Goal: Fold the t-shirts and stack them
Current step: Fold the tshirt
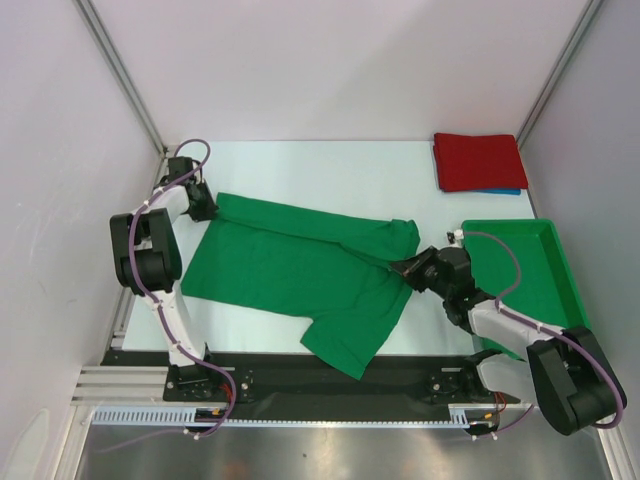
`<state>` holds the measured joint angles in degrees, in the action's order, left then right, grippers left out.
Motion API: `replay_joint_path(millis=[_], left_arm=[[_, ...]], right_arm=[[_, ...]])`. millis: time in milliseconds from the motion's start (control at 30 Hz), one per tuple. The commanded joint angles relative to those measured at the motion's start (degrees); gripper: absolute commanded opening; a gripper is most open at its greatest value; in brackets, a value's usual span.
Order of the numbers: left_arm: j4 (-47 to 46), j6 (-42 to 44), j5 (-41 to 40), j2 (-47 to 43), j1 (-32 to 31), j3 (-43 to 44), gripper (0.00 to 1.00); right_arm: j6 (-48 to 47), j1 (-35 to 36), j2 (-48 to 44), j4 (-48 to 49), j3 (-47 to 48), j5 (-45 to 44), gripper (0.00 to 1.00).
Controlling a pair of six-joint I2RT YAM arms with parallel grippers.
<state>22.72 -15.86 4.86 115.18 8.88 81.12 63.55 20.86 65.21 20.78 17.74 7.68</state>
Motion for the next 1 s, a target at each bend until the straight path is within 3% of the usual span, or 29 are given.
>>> replay_joint_path(millis=[0,333,367,400,433,533,667,800,867,967], left_arm=[[-0.1,1.4,-0.3,-0.1,0.4,2.2,0.00],[0.3,1.6,-1.3,0.2,0.6,2.5,0.01],[0.5,1.6,-2.0,0.3,0.6,2.7,0.01],[0.7,1.5,-2.4,0.3,0.5,3.0,0.01],[1.3,1.1,-2.9,0.2,0.5,3.1,0.03],[2.3,-0.6,-4.8,-2.0,0.9,2.8,0.26],[5.0,-2.1,-9.6,-5.3,1.0,3.6,0.45],[5.8,-6.5,-9.3,-8.3,1.0,2.7,0.49],[4.7,-7.7,-7.8,-9.8,1.1,2.2,0.50],[-0.8,-9.4,3.0,-9.4,0.8,0.5,0.45]], right_arm=[[3.3,1.5,-0.8,5.3,-0.7,-3.3,0.00],[0.8,0.7,1.4,4.2,-1.2,-2.9,0.00],[0.0,0.5,1.7,3.7,-0.9,-2.6,0.02],[-1.0,0.7,1.9,2.4,-0.6,-0.8,0.14],[-2.2,0.6,2.2,1.3,-0.3,0.2,0.19],[-11.3,-0.5,-0.1,-9.5,2.9,2.2,0.36],[-28.1,-6.5,-6.5,-21.8,8.3,3.3,0.54],[-38.0,-13.5,-5.7,-27.0,15.3,5.0,0.70],[-39.1,-18.4,-1.8,-26.1,20.1,9.3,0.70],[-39.8,-19.2,9.7,-21.4,26.0,16.6,0.67]])
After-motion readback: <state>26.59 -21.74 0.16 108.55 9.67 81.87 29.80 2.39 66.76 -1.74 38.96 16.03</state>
